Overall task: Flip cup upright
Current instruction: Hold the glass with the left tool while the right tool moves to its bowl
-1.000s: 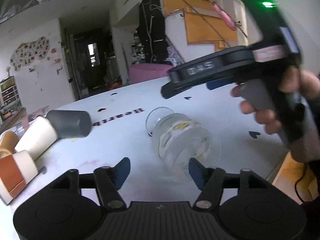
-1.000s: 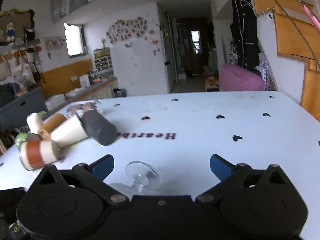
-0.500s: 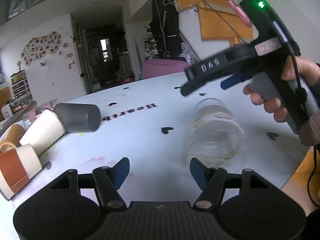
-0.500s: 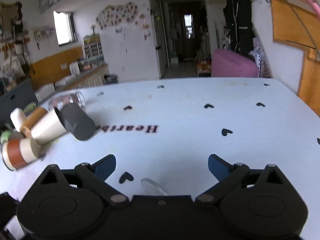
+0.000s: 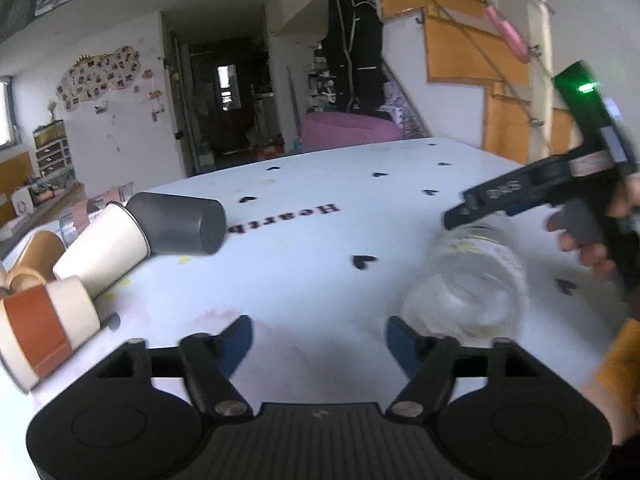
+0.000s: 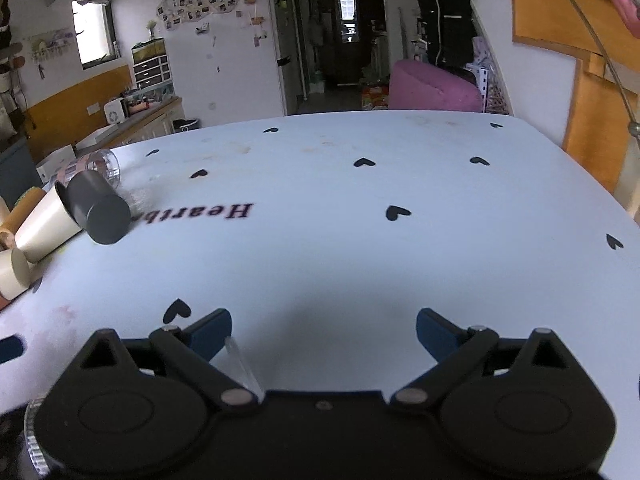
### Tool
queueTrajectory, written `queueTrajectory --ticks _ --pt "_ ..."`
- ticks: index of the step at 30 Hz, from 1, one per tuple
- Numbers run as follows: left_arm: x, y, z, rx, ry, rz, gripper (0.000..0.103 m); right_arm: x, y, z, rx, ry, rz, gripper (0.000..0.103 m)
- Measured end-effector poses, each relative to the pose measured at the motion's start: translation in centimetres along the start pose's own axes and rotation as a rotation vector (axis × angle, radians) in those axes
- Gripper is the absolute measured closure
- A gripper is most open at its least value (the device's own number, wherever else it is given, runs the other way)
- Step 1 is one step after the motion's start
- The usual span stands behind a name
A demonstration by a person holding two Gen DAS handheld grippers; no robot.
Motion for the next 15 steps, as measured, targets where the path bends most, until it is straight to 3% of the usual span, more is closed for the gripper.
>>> queueTrajectory --ticks 5,7,11,15 --pt "-1.7 -0.7 3.3 0.003 -0.254 -0.028 0.008 -0.4 -0.4 -0.1 -0.017 0.009 0.002 0.003" --pt "-0.6 -0.6 4.4 0.003 -0.309 -0.036 0.007 -0.3 -0.5 0.0 -0.017 0.004 0.001 0.003" --pt "2.4 -0.5 4.6 -0.014 -0.243 -0.071 0.006 -0.1 -0.5 0.5 -0.007 -0.003 -0.004 0.003" --pt "2.7 -0.6 3.6 -0.066 -0.238 -0.062 0.007 0.0 -0.6 0.8 -0.017 -0.011 -0.003 0.003"
Point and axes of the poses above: each gripper's, at about its wrist camera, not at the fingertips, and x roughly the way its jaws point, z to its right, y to its top, the point moved 4 cm from there along x, roughly the way its jaws point, and after that the axes turned 9 degrees about -y, right-handed, at the moved point
